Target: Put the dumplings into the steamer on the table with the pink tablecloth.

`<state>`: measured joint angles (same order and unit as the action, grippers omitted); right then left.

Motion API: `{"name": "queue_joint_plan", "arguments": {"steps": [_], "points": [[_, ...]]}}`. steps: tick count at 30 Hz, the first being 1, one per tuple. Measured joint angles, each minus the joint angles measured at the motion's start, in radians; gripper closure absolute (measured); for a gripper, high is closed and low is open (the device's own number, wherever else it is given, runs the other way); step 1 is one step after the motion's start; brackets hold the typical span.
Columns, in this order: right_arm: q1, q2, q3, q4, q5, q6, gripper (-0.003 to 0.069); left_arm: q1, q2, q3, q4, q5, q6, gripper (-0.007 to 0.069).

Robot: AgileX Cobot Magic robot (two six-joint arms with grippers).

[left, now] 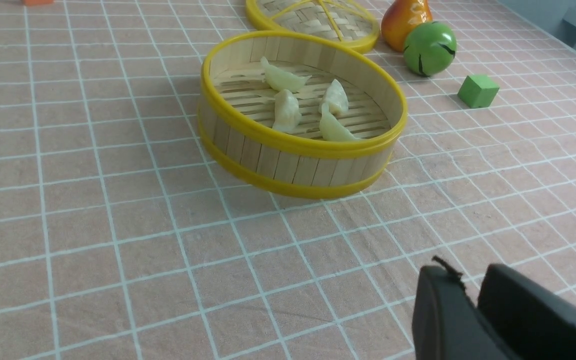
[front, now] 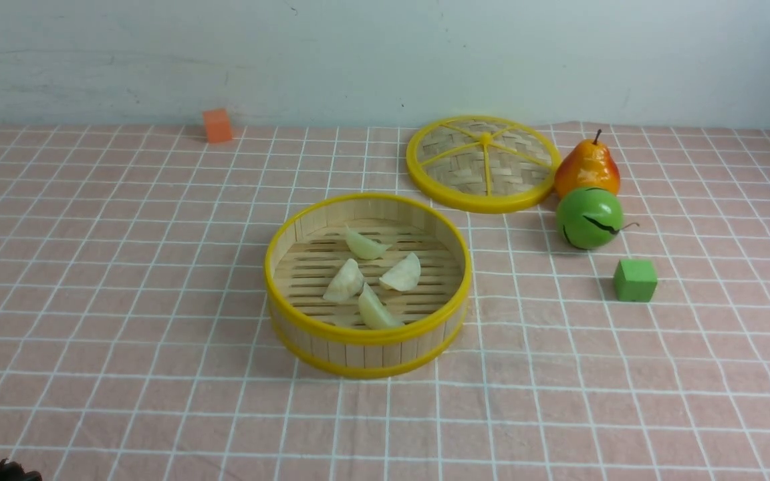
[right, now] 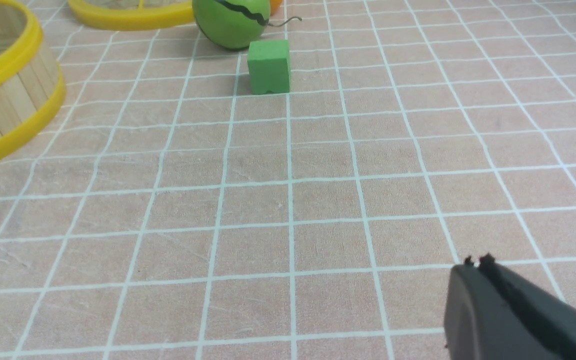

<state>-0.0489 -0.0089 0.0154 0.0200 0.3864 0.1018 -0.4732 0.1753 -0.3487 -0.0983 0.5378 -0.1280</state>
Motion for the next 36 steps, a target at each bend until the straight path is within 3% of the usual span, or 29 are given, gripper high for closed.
{"name": "queue_joint_plan", "arguments": {"steps": [10, 15, 19, 23, 24, 31, 36], "points": [[0.000, 0.000, 0.000, 0.000, 0.001, 0.000, 0.0662, 0.000, -0.003, 0.016, 0.002, -0.005, -0.001, 0.0504], [0.000, 0.000, 0.000, 0.000, 0.001, 0.000, 0.0659, 0.003, -0.025, 0.075, 0.068, -0.114, -0.001, 0.0518], [0.000, 0.000, 0.000, 0.000, 0.001, 0.000, 0.0654, 0.089, -0.094, 0.178, 0.098, -0.317, -0.001, 0.0638], [0.000, 0.000, 0.000, 0.000, 0.001, -0.001, 0.0650, 0.189, -0.157, 0.254, 0.082, -0.408, -0.001, 0.0638], [0.000, 0.000, 0.000, 0.000, 0.001, -0.001, 0.0648, 0.255, -0.181, 0.288, 0.071, -0.430, -0.001, 0.0638], [0.000, -0.001, 0.000, 0.000, 0.001, -0.001, 0.0647, 0.453, -0.186, 0.374, 0.061, -0.403, -0.025, 0.0638], [0.000, -0.001, 0.000, 0.000, 0.001, -0.001, 0.0642, 0.488, -0.186, 0.377, 0.079, -0.264, -0.054, 0.0638]]}}
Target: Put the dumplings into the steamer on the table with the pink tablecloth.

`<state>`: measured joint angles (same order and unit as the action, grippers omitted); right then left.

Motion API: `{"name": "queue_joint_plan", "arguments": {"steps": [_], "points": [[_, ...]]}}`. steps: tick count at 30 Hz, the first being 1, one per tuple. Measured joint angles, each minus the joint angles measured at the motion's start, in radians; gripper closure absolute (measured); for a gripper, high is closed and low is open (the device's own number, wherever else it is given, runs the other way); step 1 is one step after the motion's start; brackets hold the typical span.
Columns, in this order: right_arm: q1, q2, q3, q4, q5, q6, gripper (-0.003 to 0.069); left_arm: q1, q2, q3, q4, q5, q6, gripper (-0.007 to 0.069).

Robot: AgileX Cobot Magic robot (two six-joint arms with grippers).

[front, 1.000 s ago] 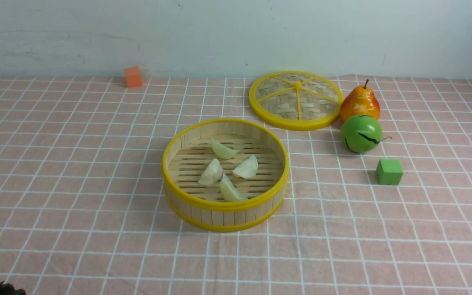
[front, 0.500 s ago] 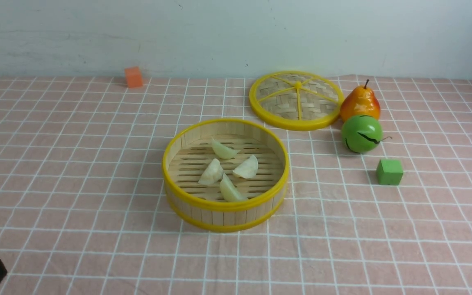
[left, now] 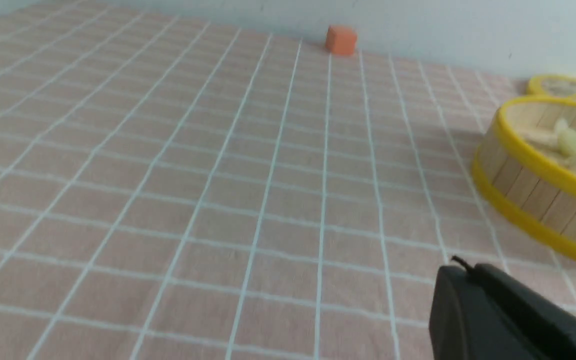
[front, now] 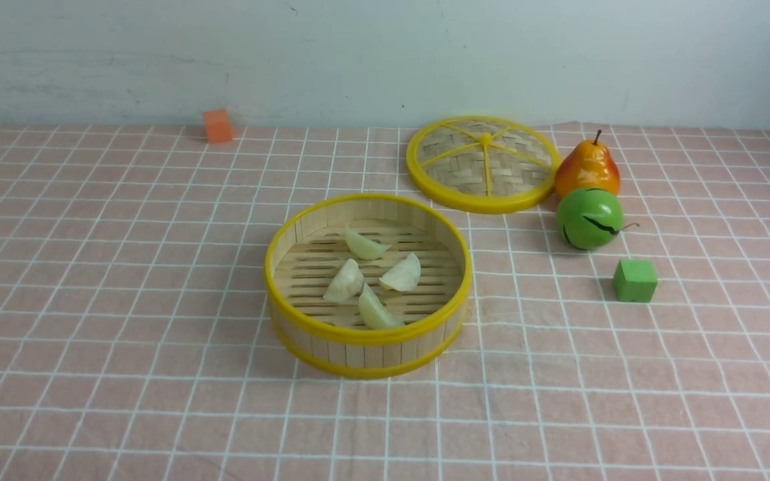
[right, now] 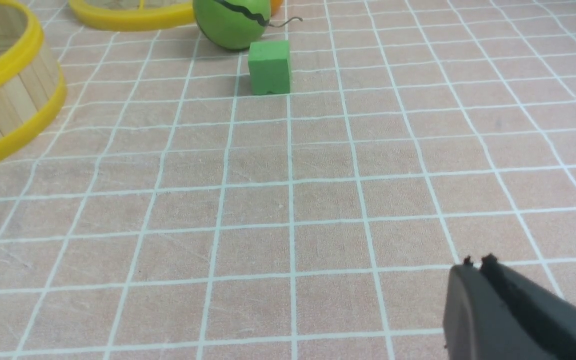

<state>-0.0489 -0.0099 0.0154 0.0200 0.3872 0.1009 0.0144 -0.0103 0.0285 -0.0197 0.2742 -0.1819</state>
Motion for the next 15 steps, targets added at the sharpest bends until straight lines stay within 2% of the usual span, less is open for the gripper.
{"name": "queue_joint_plan", "arguments": {"steps": [4, 15], "points": [[0.000, 0.000, 0.000, 0.000, 0.000, 0.000, 0.0642, 0.000, 0.000, 0.002, 0.001, 0.091, -0.003, 0.0638], [0.000, 0.000, 0.000, 0.000, 0.000, 0.000, 0.0641, 0.000, 0.000, 0.003, 0.001, 0.098, -0.003, 0.0638]]}}
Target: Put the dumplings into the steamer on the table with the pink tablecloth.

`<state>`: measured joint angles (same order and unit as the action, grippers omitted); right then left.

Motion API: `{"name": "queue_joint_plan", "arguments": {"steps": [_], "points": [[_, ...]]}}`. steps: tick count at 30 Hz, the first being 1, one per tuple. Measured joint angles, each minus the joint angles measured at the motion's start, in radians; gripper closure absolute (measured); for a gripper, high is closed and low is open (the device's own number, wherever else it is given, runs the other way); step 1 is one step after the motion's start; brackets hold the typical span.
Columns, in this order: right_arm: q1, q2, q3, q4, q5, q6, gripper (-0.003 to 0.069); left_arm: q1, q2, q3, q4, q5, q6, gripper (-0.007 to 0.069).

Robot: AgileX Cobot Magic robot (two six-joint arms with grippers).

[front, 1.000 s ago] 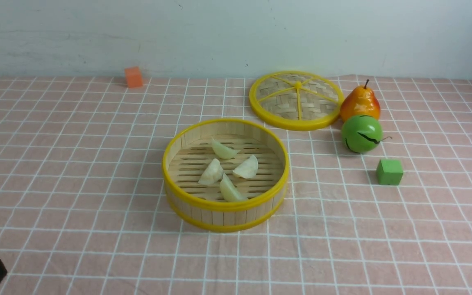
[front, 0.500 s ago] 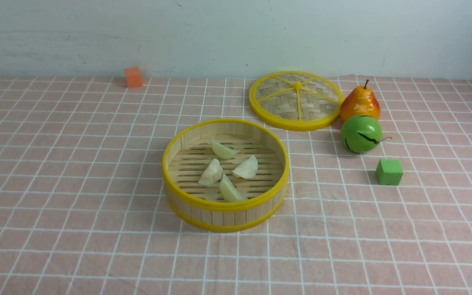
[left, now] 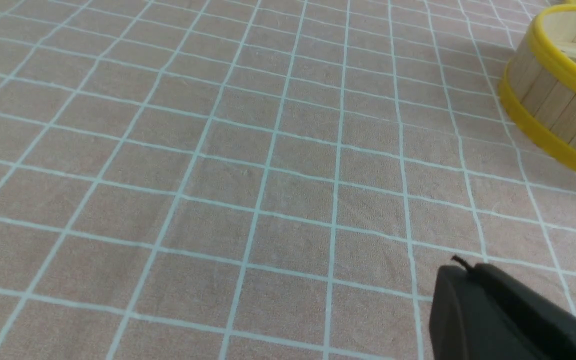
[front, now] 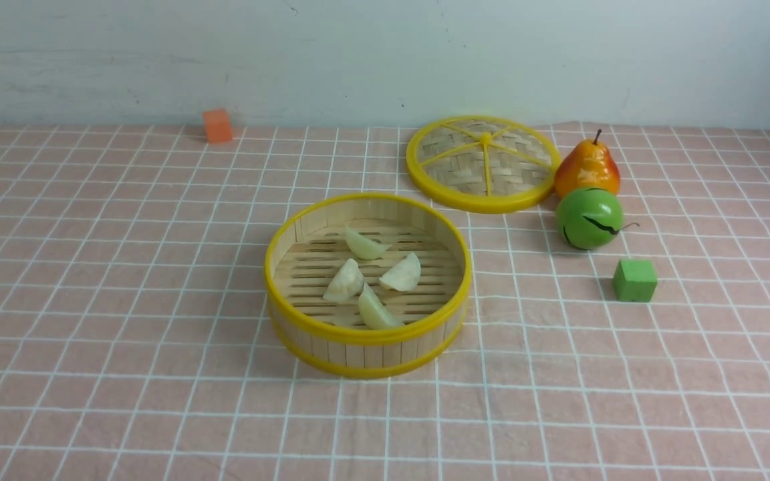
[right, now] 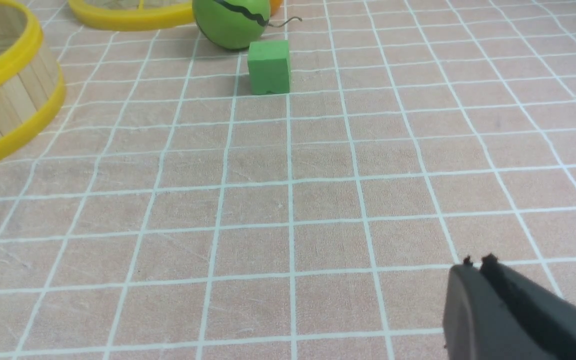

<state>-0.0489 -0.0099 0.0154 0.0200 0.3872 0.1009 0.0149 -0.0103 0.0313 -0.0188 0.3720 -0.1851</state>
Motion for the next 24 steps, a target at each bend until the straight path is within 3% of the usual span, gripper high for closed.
{"name": "queue_joint_plan", "arguments": {"steps": [24], "points": [[0.000, 0.000, 0.000, 0.000, 0.000, 0.000, 0.0620, 0.000, 0.000, 0.000, 0.000, 0.000, 0.000, 0.0638]]}}
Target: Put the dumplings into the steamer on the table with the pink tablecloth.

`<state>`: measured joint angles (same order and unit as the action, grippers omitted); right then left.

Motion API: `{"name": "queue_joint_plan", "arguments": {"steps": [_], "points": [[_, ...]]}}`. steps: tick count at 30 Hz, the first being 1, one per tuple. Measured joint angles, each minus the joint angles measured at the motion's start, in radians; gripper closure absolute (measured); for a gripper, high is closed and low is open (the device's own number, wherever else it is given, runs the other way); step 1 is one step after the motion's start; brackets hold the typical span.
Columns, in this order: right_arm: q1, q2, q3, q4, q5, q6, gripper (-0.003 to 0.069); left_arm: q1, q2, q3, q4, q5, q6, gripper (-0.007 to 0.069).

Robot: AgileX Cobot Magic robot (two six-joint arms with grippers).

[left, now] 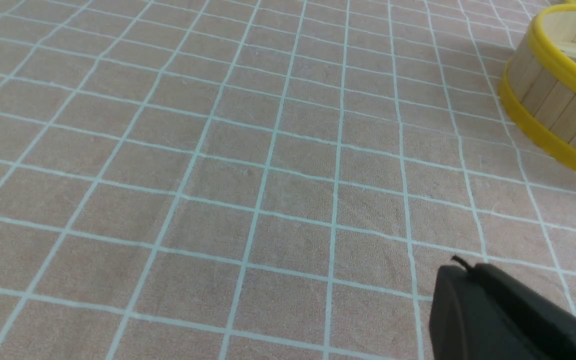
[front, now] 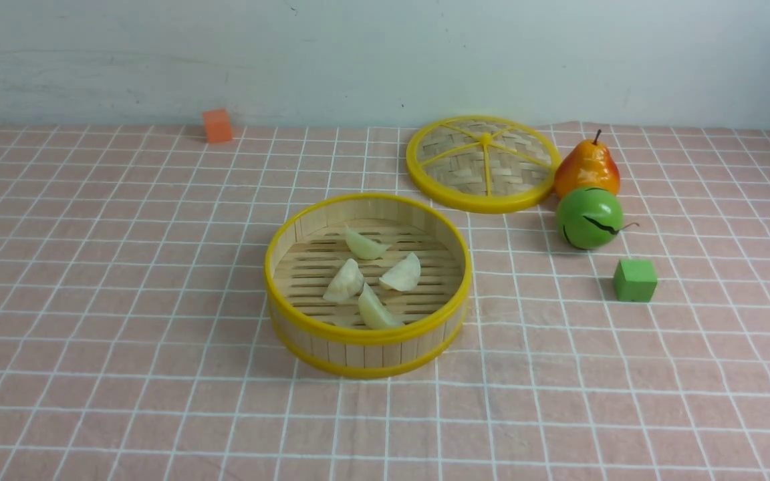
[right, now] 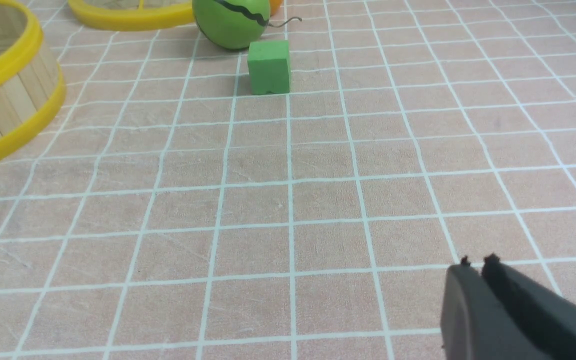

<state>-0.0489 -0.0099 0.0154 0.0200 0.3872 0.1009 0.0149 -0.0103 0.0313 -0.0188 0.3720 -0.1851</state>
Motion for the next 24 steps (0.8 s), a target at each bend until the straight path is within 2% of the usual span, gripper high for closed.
{"name": "queue_joint_plan", "arguments": {"steps": [24], "points": [[0.000, 0.000, 0.000, 0.000, 0.000, 0.000, 0.0583, 0.000, 0.000, 0.000, 0.000, 0.000, 0.000, 0.0636]]}}
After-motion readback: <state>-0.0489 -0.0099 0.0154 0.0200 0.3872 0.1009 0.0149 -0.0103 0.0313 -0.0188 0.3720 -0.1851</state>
